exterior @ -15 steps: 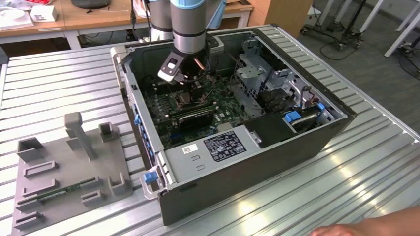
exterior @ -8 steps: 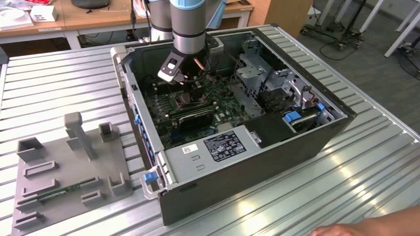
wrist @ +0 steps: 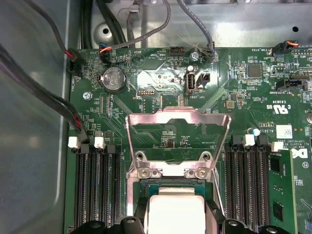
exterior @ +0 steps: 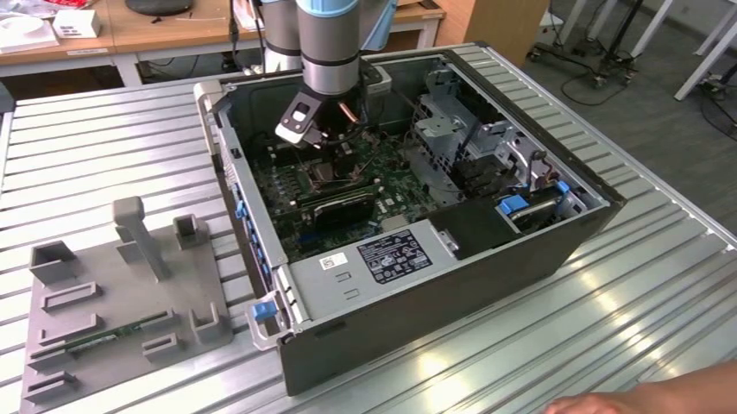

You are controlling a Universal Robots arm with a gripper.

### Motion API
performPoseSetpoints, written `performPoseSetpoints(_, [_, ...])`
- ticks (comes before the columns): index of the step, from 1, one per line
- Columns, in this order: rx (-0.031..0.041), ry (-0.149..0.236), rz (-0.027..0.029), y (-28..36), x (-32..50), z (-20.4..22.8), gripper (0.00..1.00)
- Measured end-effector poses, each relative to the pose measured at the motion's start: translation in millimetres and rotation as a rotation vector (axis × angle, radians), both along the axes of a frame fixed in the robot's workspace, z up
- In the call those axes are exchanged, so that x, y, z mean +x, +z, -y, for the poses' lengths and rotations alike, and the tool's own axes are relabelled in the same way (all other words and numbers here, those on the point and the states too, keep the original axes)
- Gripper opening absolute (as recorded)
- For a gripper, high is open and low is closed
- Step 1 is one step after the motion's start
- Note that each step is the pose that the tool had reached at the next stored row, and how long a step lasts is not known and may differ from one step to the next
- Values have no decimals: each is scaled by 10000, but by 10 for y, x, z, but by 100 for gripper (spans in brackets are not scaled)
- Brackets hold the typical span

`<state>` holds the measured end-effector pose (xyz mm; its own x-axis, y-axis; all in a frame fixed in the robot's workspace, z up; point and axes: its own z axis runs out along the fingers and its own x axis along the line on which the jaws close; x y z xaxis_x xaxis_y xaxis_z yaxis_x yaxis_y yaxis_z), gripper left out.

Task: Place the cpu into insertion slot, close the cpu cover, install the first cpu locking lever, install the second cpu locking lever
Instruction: 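Place the cpu into insertion slot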

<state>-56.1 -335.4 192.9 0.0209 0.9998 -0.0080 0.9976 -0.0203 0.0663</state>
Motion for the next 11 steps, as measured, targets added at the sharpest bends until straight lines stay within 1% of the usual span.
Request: performPoseSetpoints(11, [7, 0, 1, -8, 0, -27, 54])
